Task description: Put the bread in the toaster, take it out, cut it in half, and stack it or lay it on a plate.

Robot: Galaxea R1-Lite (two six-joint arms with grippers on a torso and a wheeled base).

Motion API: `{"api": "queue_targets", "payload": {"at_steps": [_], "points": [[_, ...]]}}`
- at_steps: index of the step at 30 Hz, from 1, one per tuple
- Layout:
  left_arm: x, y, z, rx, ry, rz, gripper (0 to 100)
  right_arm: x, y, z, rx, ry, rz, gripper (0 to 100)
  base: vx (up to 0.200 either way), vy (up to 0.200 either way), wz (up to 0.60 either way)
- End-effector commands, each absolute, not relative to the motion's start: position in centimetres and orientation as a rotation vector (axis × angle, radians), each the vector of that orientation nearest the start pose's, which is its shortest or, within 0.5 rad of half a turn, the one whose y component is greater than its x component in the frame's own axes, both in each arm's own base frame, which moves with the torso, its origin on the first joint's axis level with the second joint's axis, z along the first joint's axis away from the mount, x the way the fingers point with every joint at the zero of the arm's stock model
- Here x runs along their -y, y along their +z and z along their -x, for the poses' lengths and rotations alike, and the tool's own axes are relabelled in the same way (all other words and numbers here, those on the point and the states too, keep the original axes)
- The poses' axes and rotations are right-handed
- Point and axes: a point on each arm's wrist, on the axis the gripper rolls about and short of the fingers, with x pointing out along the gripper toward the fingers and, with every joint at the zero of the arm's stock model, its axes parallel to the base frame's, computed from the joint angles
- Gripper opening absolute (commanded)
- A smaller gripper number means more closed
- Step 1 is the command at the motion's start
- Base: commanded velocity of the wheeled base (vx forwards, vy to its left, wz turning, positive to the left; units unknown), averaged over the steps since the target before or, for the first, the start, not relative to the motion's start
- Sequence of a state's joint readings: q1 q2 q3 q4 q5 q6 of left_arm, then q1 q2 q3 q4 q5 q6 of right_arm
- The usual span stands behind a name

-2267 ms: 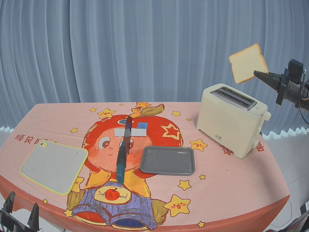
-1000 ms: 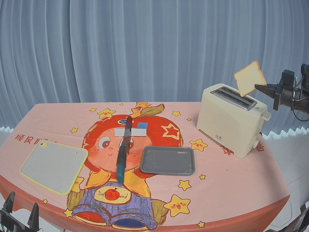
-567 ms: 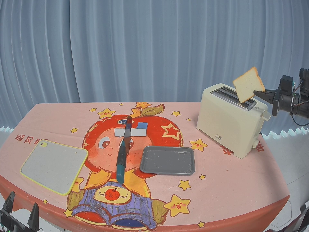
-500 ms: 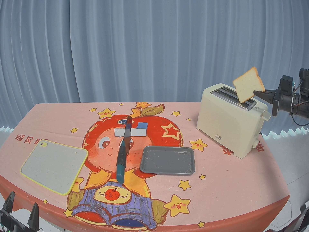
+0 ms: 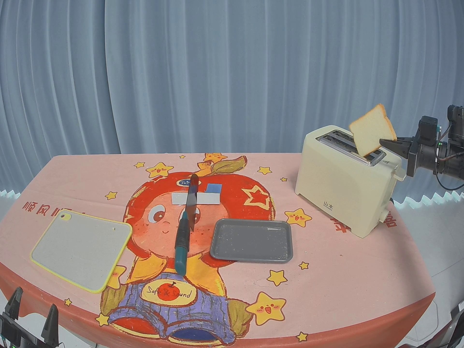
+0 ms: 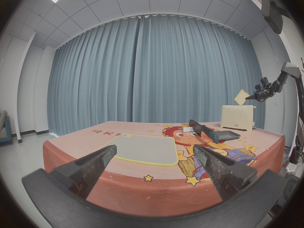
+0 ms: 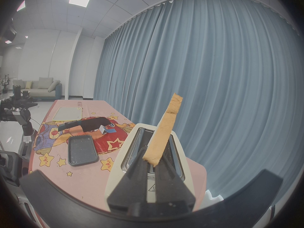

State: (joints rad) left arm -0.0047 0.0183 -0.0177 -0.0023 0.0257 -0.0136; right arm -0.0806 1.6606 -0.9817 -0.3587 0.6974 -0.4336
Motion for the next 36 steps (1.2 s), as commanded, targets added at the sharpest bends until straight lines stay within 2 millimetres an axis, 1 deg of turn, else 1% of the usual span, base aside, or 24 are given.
{"api": "queue_targets", "payload": {"at_steps": [1, 10, 17, 24, 36], "points": [[-0.1, 7.6, 2.1, -0.018, 0.022, 0.014, 100, 0.9, 21.7, -30.3, -0.164, 0.667, 0.295, 0, 0.0, 0.0, 0.0], [-0.1, 7.6, 2.1, -0.017, 0.022, 0.014, 100, 0.8, 21.4, -30.3, -0.168, 0.671, 0.299, 0, 0.0, 0.0, 0.0], [-0.1, 7.6, 2.1, -0.017, 0.022, 0.014, 100, 0.9, 20.8, -30.5, -0.187, 0.675, 0.301, 0, 0.0, 0.0, 0.0], [-0.1, 7.6, 2.1, -0.017, 0.022, 0.014, 100, 0.8, 20.6, -30.5, -0.192, 0.677, 0.299, 0, 0.0, 0.0, 0.0], [-0.1, 7.6, 2.1, -0.017, 0.022, 0.014, 100, 0.8, 20.0, -30.9, -0.209, 0.68, 0.301, 0, 0.0, 0.0, 0.0]]}}
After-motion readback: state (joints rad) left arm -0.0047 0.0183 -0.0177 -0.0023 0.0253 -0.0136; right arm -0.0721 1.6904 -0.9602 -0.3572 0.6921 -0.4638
